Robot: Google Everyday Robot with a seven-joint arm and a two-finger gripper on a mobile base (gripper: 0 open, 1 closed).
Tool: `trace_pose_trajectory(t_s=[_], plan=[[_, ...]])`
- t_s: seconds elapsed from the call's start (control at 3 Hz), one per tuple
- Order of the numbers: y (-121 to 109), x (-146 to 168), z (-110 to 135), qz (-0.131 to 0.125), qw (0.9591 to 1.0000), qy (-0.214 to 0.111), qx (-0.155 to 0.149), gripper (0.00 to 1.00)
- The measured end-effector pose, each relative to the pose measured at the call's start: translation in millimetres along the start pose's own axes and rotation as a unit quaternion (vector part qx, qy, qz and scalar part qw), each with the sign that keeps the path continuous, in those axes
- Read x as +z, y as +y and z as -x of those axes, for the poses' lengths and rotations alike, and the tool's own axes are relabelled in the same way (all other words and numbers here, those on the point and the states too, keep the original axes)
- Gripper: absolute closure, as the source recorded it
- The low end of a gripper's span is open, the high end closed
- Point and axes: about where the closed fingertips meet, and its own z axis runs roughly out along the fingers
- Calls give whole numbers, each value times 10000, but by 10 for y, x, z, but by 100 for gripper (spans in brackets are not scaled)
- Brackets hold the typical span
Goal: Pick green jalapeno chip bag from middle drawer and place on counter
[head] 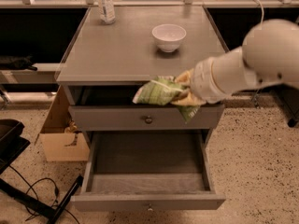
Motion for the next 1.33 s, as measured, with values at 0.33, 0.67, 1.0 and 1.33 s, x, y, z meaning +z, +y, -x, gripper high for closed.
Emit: trace_pose_trajectory(t_s=[0.33,0.67,1.0,1.33], plan=[[-278,-557,577,43,9991,-5,-419,100],[-846,-521,1423,-32,9945,-581,-872,100],[-1262,-236,1894,-231,9871,-1170,-1065,100],[-1544,275,2192,-342,9774,-1716,-1189,100]])
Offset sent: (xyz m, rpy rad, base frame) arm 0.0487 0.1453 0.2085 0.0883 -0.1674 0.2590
